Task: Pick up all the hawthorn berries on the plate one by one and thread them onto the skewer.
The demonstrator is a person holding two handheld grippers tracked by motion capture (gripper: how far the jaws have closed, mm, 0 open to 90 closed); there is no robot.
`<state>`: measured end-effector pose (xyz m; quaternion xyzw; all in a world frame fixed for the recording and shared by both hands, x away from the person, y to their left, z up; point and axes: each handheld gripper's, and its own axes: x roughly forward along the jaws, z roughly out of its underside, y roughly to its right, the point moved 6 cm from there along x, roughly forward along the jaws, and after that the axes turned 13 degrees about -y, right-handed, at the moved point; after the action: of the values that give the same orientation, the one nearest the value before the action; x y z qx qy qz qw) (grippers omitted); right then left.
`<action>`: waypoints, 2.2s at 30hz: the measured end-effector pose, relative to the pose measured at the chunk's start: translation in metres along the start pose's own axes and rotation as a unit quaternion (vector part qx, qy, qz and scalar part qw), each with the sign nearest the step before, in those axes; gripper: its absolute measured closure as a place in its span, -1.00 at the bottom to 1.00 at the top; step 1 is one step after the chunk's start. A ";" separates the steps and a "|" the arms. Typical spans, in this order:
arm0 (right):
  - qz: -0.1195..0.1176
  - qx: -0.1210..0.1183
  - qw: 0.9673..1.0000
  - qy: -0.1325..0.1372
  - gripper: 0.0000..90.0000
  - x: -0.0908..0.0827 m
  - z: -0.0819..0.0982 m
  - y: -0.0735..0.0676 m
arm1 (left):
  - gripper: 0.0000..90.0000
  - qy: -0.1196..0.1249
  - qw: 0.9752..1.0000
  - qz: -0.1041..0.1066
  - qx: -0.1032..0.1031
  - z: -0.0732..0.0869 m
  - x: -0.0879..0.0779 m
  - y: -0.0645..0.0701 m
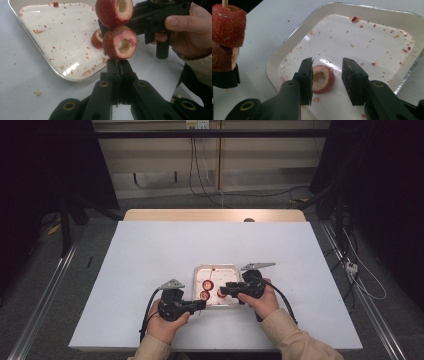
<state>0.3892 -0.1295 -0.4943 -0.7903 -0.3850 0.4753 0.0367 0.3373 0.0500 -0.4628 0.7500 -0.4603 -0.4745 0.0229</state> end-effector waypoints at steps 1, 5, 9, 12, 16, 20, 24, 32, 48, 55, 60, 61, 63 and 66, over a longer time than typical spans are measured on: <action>-0.003 -0.001 1.000 -0.001 0.39 0.001 0.000 -0.001 | 0.99 0.000 1.000 0.001 -0.001 0.000 0.000 0.000; -0.010 0.001 1.000 -0.005 0.40 0.004 0.002 -0.003 | 0.99 0.001 1.000 0.000 0.001 0.000 -0.001 0.000; -0.022 0.006 1.000 -0.008 0.42 0.007 0.003 -0.007 | 0.99 0.000 1.000 0.000 -0.001 0.000 0.000 0.001; -0.025 0.006 1.000 -0.008 0.44 0.009 0.004 -0.009 | 0.99 0.000 1.000 0.000 0.000 0.000 -0.001 0.000; -0.036 0.007 0.999 -0.005 0.65 0.009 0.003 -0.011 | 0.99 0.000 1.000 0.000 -0.001 0.000 -0.001 0.000; -0.043 0.009 0.999 -0.010 0.65 0.009 0.004 -0.014 | 0.99 0.000 1.000 0.001 -0.002 0.000 0.000 0.000; -0.044 0.003 0.999 -0.006 0.66 0.008 0.004 -0.017 | 0.99 0.001 1.000 0.000 0.000 0.000 -0.001 0.000; -0.048 0.046 0.997 0.050 0.66 -0.014 -0.009 -0.007 | 0.99 -0.005 1.000 0.005 -0.001 0.001 0.001 0.001; -0.052 0.080 0.984 0.149 0.66 -0.060 -0.039 -0.004 | 0.99 -0.043 0.999 0.023 0.014 0.007 0.018 0.016; -0.059 0.075 0.983 0.158 0.66 -0.061 -0.041 -0.007 | 0.99 -0.049 0.998 0.022 0.015 0.008 0.020 0.014; -0.064 0.071 0.982 0.160 0.66 -0.061 -0.042 -0.011 | 0.99 -0.053 0.998 0.024 0.011 0.008 0.021 0.015; -0.066 0.069 0.982 0.161 0.66 -0.061 -0.042 -0.011 | 0.99 -0.050 0.998 0.020 0.009 0.008 0.021 0.014; -0.064 0.065 0.983 0.161 0.66 -0.060 -0.043 -0.013 | 0.99 -0.051 0.998 0.023 0.010 0.008 0.020 0.014; -0.066 0.063 0.983 0.161 0.66 -0.060 -0.043 -0.014 | 0.99 -0.047 0.999 0.018 0.007 0.008 0.020 0.013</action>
<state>0.3992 -0.1449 -0.4216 -0.8252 -0.3947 0.3617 0.1798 0.3257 0.0316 -0.4748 0.7183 -0.4778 -0.5057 0.0047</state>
